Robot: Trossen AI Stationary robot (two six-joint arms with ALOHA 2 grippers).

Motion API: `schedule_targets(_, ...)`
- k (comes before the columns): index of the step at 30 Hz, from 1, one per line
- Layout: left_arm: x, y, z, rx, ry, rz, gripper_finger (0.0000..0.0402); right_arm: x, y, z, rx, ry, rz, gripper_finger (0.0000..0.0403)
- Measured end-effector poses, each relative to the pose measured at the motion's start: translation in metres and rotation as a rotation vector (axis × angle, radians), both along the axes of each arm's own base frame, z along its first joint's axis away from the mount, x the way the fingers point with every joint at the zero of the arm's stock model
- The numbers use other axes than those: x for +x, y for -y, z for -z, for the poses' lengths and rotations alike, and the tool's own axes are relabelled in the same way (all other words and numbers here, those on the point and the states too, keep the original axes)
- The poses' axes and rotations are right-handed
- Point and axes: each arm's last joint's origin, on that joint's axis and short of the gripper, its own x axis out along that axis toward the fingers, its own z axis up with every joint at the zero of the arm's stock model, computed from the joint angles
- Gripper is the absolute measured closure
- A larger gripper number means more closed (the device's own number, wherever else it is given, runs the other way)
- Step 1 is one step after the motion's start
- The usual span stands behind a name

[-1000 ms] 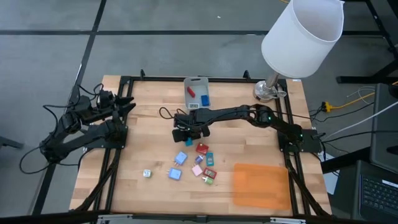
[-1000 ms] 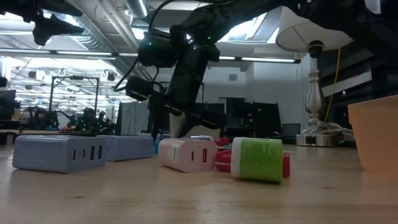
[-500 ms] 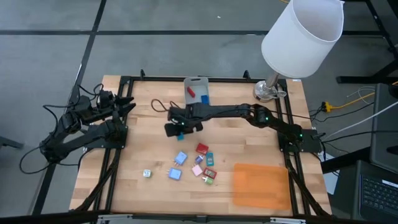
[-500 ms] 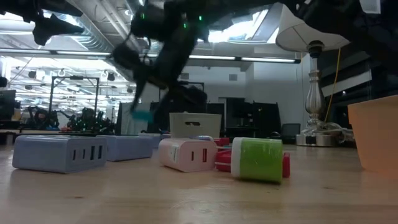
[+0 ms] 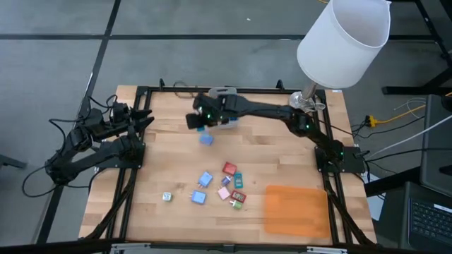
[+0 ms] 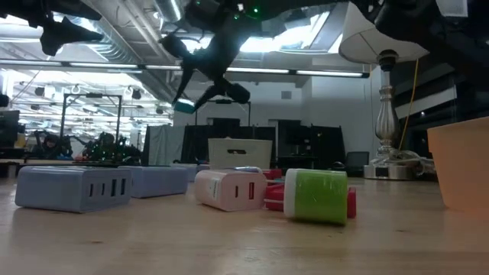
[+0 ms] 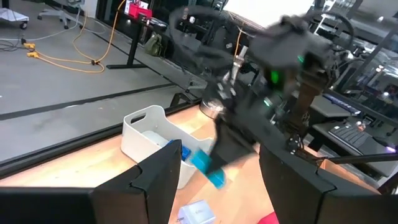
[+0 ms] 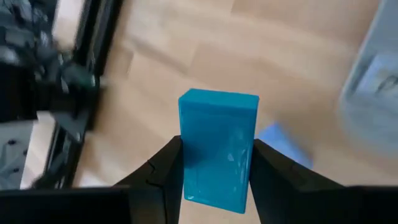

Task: Pick & Place Office items
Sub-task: Put the top blue digital timer into the gray bin

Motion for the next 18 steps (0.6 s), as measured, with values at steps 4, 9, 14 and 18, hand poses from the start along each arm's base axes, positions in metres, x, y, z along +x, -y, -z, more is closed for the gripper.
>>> schedule_targets(4,0.000,0.000,0.000,-0.001,0.000,-0.005,0.0190,-0.011,0.037,0.000,-0.049,-0.039,0.041,0.0261)
schedule_targets(9,0.000,0.000,0.000,-0.001,0.000,-0.007,0.0190,-0.035,0.083,0.006,-0.076,-0.170,0.069,0.0261)
schedule_targets(14,0.000,0.000,0.000,-0.001,0.000,-0.008,0.0190,-0.058,0.119,0.009,-0.082,-0.265,0.104,0.0261)
schedule_targets(18,0.000,0.000,0.000,-0.001,0.000,-0.016,0.0190,-0.066,0.139,0.009,-0.061,-0.244,0.104,0.0209)
